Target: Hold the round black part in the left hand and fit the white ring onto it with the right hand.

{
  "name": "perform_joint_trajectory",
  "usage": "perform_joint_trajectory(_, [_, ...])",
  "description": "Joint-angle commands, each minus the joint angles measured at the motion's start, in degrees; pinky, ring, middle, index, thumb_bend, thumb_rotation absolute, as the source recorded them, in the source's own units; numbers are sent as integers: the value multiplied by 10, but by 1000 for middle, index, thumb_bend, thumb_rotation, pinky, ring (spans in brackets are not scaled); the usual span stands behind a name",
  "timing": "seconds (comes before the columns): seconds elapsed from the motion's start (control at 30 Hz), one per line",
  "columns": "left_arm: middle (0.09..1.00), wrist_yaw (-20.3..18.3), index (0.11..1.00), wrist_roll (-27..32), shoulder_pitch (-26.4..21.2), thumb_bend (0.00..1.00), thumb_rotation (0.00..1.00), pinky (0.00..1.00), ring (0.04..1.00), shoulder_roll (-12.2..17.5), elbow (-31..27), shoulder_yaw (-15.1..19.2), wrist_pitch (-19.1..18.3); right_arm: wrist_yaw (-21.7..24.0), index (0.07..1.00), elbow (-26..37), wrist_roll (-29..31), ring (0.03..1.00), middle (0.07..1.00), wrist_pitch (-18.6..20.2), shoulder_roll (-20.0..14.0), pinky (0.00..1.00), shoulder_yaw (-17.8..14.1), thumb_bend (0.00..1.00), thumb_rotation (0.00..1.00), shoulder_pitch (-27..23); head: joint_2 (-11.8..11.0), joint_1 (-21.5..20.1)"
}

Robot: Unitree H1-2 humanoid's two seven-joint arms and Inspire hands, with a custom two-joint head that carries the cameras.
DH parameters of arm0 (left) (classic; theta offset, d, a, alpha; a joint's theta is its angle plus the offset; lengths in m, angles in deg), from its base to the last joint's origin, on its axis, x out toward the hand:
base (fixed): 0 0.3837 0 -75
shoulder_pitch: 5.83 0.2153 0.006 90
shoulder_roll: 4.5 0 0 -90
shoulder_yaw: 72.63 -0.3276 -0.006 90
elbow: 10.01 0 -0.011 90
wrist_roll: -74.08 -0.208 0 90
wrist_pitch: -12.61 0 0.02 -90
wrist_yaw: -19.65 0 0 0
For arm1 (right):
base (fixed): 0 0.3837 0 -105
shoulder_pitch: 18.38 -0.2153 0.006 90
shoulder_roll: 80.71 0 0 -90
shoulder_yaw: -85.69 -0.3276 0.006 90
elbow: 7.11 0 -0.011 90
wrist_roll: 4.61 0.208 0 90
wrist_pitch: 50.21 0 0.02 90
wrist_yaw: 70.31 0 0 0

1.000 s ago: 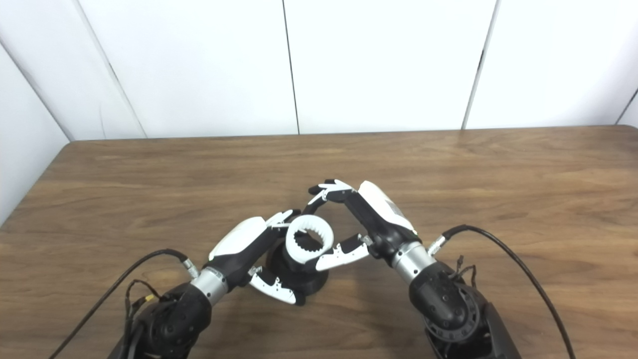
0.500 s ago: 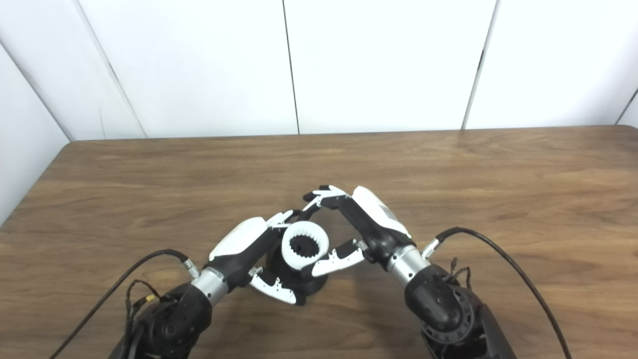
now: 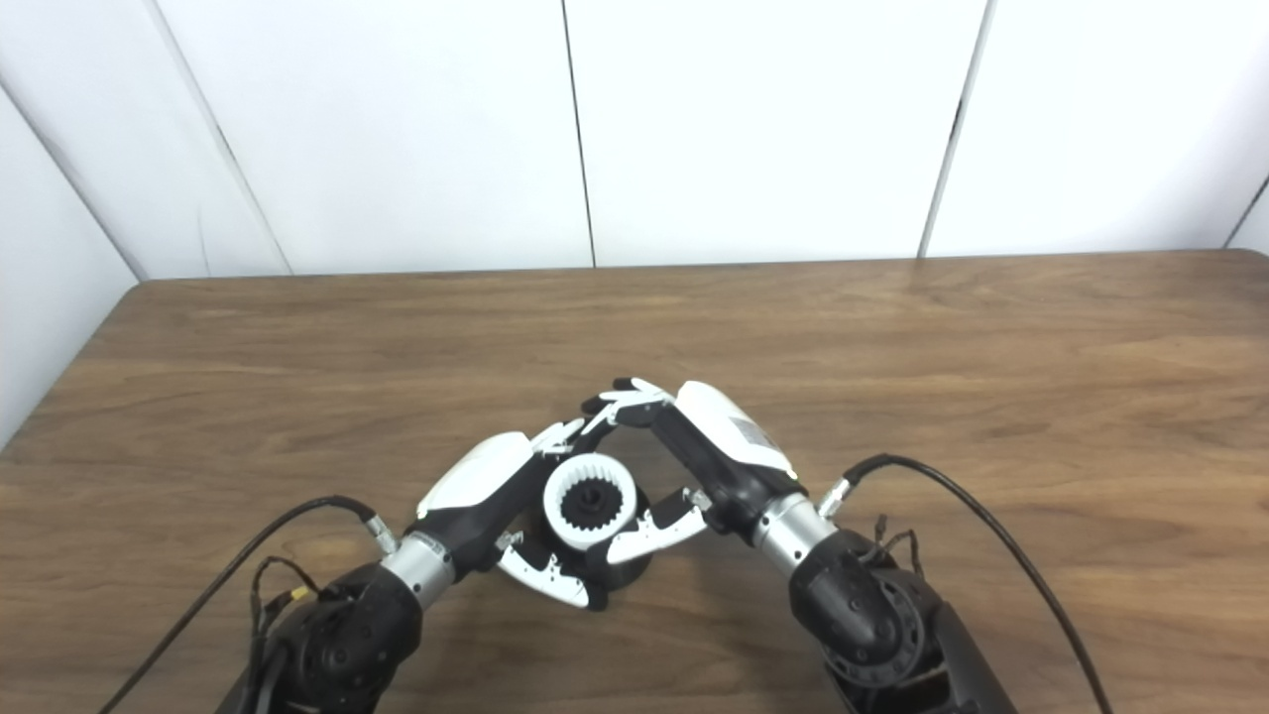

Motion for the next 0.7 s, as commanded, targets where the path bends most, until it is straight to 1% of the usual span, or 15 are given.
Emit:
perform_joint_trajectory(0.0, [996, -12, 691, 6, -17, 828, 198, 896, 1000, -2, -11, -4, 1, 9, 488, 0, -4, 937, 830, -14, 0, 854, 5, 523, 161, -13, 0, 1])
perform_joint_trajectory(0.17, [995, -15, 702, -2, -18, 828, 191, 892, 1000, -4, -16, -7, -3, 11, 488, -1, -5, 937, 829, -16, -3, 851, 6, 523, 161, -14, 4, 3])
perform_joint_trajectory(0.33, [993, -12, 682, -10, -16, 832, 199, 864, 1000, -5, -14, -12, 5, 13, 488, -2, 2, 939, 830, -15, -5, 849, 1, 523, 161, -17, 5, 2])
perform_joint_trajectory(0.43, [991, -12, 697, -10, -14, 843, 177, 878, 1000, -7, -16, -11, 5, 13, 488, -4, 7, 941, 830, -14, -4, 849, -1, 523, 160, -18, 4, 3])
perform_joint_trajectory(0.67, [996, -17, 704, -9, -10, 842, 175, 872, 1000, -6, -21, -9, 3, 12, 488, -3, 19, 941, 832, -4, -1, 844, -11, 523, 160, -19, 4, 3])
